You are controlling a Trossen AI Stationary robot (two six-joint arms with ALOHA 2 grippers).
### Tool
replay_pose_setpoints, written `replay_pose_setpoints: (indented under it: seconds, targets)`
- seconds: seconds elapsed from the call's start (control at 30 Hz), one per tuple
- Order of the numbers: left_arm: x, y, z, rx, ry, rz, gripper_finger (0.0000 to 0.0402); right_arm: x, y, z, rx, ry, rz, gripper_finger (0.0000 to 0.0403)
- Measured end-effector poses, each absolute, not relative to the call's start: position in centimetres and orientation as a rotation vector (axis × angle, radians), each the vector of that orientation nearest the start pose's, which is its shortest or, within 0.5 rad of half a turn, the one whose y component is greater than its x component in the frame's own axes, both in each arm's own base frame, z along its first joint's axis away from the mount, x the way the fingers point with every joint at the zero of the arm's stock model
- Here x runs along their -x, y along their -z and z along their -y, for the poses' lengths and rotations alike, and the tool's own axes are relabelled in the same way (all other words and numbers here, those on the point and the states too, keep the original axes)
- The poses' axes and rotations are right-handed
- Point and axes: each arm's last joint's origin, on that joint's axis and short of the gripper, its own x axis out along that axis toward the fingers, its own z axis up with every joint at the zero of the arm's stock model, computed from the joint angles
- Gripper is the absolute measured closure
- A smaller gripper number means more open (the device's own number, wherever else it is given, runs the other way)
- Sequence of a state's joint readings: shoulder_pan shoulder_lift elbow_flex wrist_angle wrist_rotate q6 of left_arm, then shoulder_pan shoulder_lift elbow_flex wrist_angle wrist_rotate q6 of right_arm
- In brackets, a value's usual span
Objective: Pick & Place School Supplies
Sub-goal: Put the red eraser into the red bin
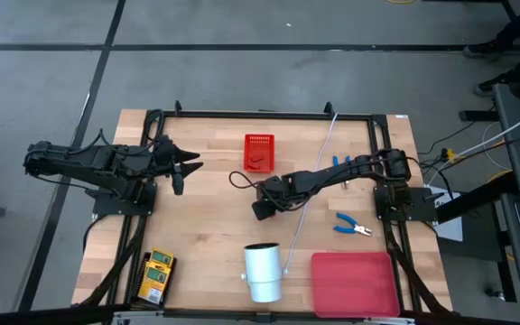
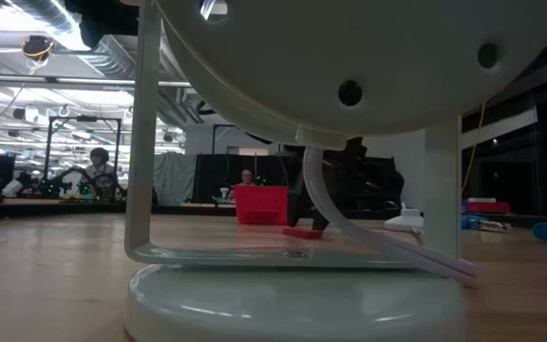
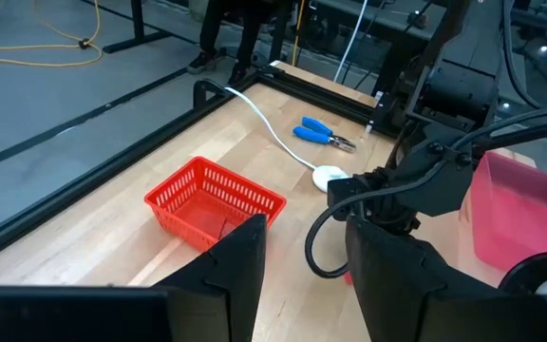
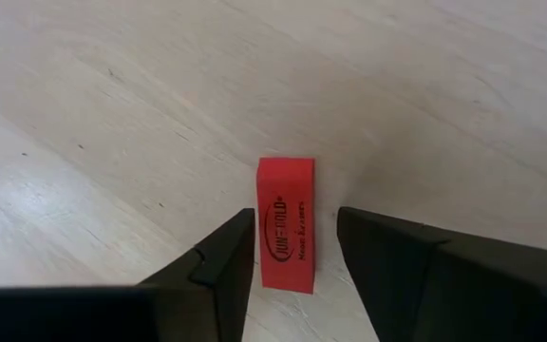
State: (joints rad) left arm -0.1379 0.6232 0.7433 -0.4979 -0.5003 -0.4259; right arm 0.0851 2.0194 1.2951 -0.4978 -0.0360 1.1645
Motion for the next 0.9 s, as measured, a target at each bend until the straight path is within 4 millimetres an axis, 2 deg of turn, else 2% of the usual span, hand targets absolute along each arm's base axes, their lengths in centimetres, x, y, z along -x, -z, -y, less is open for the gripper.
replay_pose_setpoints:
  seconds: [0.1,0.27,0.7,0.9]
  targets:
    - [-12.9,-31.2,0.4,0.299,-0.430,-0.276,0.0258,-38.9,-13.9,-3.6,-0.965,0.618,-1.094,0.0247]
    - [-12.9,-31.2,0.4,0.297,-0.431,-0.277,0.0258,-38.8,-16.2,-3.5,-0.961,0.604,-0.998,0.0248]
    - [-12.9,-31.2,0.4,0.294,-0.432,-0.278,0.0258,-38.8,-16.4,-4.4,-0.958,0.573,-1.000,0.0248]
    - [-12.9,-31.2,0.4,0.294,-0.433,-0.277,0.0258,-39.0,-14.9,-4.9,-0.955,0.573,-1.053,0.0248]
